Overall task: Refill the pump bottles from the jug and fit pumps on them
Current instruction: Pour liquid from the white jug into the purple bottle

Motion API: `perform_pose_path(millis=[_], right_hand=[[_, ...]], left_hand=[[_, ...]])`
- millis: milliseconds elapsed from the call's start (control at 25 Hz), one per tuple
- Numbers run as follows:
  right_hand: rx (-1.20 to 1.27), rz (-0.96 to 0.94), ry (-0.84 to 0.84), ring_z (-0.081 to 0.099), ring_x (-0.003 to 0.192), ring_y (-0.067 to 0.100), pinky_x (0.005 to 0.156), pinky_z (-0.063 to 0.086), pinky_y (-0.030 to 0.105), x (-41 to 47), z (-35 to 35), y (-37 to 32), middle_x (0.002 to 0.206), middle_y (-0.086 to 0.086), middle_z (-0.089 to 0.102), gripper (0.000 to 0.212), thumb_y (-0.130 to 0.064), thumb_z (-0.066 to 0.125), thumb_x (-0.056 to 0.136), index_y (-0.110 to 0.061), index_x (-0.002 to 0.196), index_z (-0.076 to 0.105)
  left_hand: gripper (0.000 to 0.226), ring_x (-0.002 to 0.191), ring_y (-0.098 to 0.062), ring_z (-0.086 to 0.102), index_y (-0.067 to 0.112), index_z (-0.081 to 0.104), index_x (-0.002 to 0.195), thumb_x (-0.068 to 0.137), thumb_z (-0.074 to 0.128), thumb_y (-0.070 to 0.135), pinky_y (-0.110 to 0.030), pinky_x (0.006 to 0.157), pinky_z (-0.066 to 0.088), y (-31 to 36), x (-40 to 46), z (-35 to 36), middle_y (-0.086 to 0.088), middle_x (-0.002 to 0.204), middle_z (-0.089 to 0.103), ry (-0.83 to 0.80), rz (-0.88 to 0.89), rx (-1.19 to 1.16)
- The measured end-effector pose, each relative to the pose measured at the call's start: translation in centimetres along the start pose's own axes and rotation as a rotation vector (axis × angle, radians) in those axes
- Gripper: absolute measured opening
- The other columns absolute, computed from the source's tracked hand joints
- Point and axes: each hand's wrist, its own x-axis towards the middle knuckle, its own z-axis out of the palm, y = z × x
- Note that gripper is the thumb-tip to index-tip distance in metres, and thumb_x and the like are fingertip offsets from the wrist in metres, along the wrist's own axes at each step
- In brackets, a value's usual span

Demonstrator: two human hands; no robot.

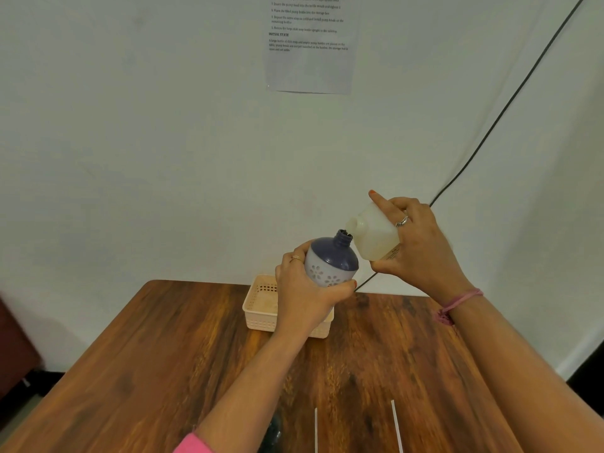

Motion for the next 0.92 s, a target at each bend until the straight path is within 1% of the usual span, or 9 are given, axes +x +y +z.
perform_pose_path(millis=[80, 160, 280, 440, 560, 640, 800, 920], right_hand=[[-0.005, -0.001, 0.0, 0.047, 0.105, 0.032, 0.081, 0.044, 0.039, 0.02, -0.04, -0.07, 0.119, 0.016, 0.051, 0.109, -0.021, 0.089, 0.05, -0.018, 0.144, 0.035], [-0.01, -0.006, 0.005, 0.047, 0.105, 0.031, 0.082, 0.045, 0.039, 0.0, -0.07, -0.1, 0.119, 0.016, 0.052, 0.109, -0.022, 0.089, 0.049, -0.018, 0.144, 0.035], [-0.01, -0.014, 0.012, 0.047, 0.105, 0.031, 0.082, 0.046, 0.041, 0.02, -0.12, -0.09, 0.119, 0.016, 0.052, 0.108, -0.022, 0.089, 0.049, -0.017, 0.143, 0.036], [-0.021, -0.024, 0.012, 0.048, 0.105, 0.032, 0.082, 0.047, 0.042, 0.0, -0.19, -0.03, 0.119, 0.017, 0.052, 0.108, -0.023, 0.09, 0.05, -0.017, 0.143, 0.036], [-0.035, -0.033, 0.013, 0.049, 0.105, 0.033, 0.081, 0.047, 0.042, 0.01, -0.17, 0.08, 0.119, 0.017, 0.052, 0.109, -0.023, 0.09, 0.049, -0.018, 0.143, 0.035], [-0.049, -0.04, 0.015, 0.049, 0.104, 0.033, 0.081, 0.047, 0.042, 0.03, -0.19, 0.08, 0.119, 0.017, 0.053, 0.109, -0.023, 0.09, 0.049, -0.018, 0.143, 0.035], [-0.065, -0.055, 0.026, 0.049, 0.103, 0.032, 0.081, 0.046, 0.042, 0.06, -0.37, -0.07, 0.117, 0.017, 0.054, 0.107, -0.022, 0.09, 0.049, -0.015, 0.142, 0.038], [-0.065, -0.062, 0.038, 0.047, 0.102, 0.03, 0.082, 0.045, 0.041, 0.0, -0.41, -0.15, 0.116, 0.017, 0.054, 0.106, -0.021, 0.089, 0.048, -0.014, 0.142, 0.04]], left_hand=[[0.083, 0.11, -0.017, 0.05, 0.036, 0.042, 0.12, 0.045, 0.075, 0.048, -0.039, 0.09, 0.053, -0.06, -0.04, 0.05, 0.005, 0.116, 0.051, 0.006, -0.004, 0.004], [0.083, 0.11, -0.017, 0.05, 0.039, 0.039, 0.116, 0.042, 0.074, 0.052, -0.04, 0.09, 0.053, -0.07, -0.1, 0.04, 0.006, 0.115, 0.051, 0.009, -0.005, 0.0], [0.085, 0.109, -0.016, 0.05, 0.041, 0.038, 0.115, 0.038, 0.07, 0.057, -0.038, 0.088, 0.053, -0.07, -0.07, -0.02, 0.007, 0.113, 0.05, 0.004, -0.011, -0.018], [0.081, 0.11, -0.015, 0.049, 0.039, 0.039, 0.117, 0.045, 0.076, 0.047, -0.036, 0.089, 0.052, -0.03, -0.13, -0.07, 0.007, 0.114, 0.049, -0.004, -0.012, -0.01], [0.088, 0.111, -0.016, 0.049, 0.031, 0.043, 0.126, 0.046, 0.075, 0.047, -0.036, 0.089, 0.052, -0.21, -0.07, -0.01, 0.006, 0.116, 0.049, 0.001, -0.011, 0.004], [0.088, 0.111, -0.016, 0.049, 0.03, 0.044, 0.126, 0.046, 0.076, 0.047, -0.037, 0.089, 0.052, -0.29, -0.07, 0.05, 0.007, 0.115, 0.049, 0.005, -0.007, -0.002], [0.089, 0.11, -0.014, 0.049, 0.029, 0.044, 0.128, 0.046, 0.075, 0.048, -0.032, 0.087, 0.051, -0.31, -0.19, 0.02, 0.008, 0.115, 0.049, 0.001, -0.005, 0.002], [0.087, 0.11, -0.016, 0.05, 0.033, 0.044, 0.124, 0.045, 0.076, 0.049, -0.036, 0.087, 0.053, -0.43, -0.22, -0.06, 0.006, 0.115, 0.05, 0.003, -0.008, -0.026]])
